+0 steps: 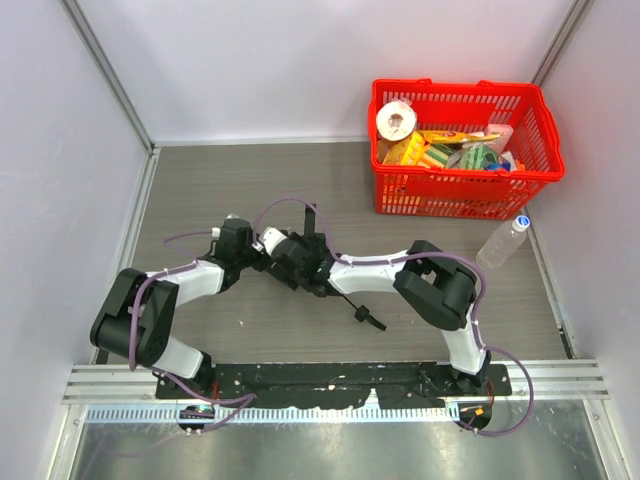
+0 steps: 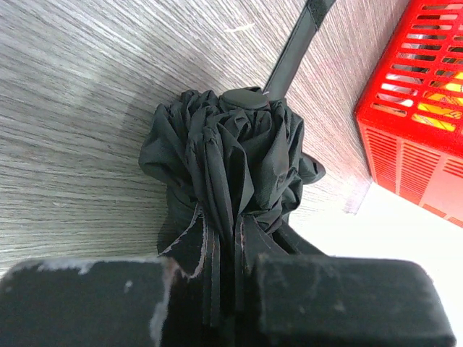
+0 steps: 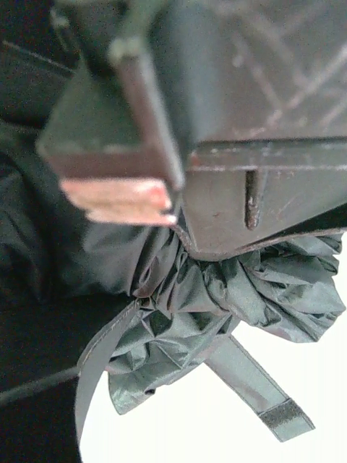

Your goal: Put away the umbrella

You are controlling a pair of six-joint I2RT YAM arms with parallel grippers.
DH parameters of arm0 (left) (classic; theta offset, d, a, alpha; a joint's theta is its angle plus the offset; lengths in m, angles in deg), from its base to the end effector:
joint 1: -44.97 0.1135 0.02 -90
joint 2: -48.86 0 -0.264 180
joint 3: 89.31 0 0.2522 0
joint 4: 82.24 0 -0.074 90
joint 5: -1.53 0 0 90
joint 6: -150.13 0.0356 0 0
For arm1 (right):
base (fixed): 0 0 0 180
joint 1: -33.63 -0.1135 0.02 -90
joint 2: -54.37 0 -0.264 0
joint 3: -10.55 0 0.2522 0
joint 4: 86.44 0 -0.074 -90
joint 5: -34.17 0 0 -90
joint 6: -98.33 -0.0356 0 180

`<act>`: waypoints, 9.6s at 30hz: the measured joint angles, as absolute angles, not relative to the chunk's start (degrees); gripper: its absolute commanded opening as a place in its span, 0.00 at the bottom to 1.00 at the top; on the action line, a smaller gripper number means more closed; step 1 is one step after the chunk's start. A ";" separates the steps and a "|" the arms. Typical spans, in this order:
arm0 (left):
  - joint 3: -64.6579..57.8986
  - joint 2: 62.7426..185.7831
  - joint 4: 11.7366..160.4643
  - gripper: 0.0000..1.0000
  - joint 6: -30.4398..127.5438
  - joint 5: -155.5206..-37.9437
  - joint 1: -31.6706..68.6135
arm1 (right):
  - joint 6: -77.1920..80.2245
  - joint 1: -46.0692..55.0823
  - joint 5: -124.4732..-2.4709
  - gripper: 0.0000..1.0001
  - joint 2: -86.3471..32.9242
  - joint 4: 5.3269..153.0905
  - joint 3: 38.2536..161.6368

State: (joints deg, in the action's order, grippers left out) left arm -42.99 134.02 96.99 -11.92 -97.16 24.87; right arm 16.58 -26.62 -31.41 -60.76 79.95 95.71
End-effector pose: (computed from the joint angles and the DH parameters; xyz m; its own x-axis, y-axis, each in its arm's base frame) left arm 0.2595 -0.1007 0.1488 -0.6117 -0.7775 -0.1458 -0.4312 0.4822 -0.7626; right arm 0.2250 0.3640 0.1532 -0.2464 -0.6945 -0.6760 -0.6844 0.6186 -0.3860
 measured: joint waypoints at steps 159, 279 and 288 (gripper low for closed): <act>-27.58 140.54 69.84 0.99 -18.74 -92.15 25.79 | 6.55 -1.98 -114.90 0.01 -77.42 65.04 114.46; -39.06 115.90 72.55 1.00 -10.02 -96.90 27.96 | -6.41 -13.39 -81.92 0.01 -56.35 96.80 83.77; -39.89 120.10 76.64 1.00 -10.00 -97.07 26.16 | -12.51 -12.76 -83.34 0.01 -56.72 97.76 83.90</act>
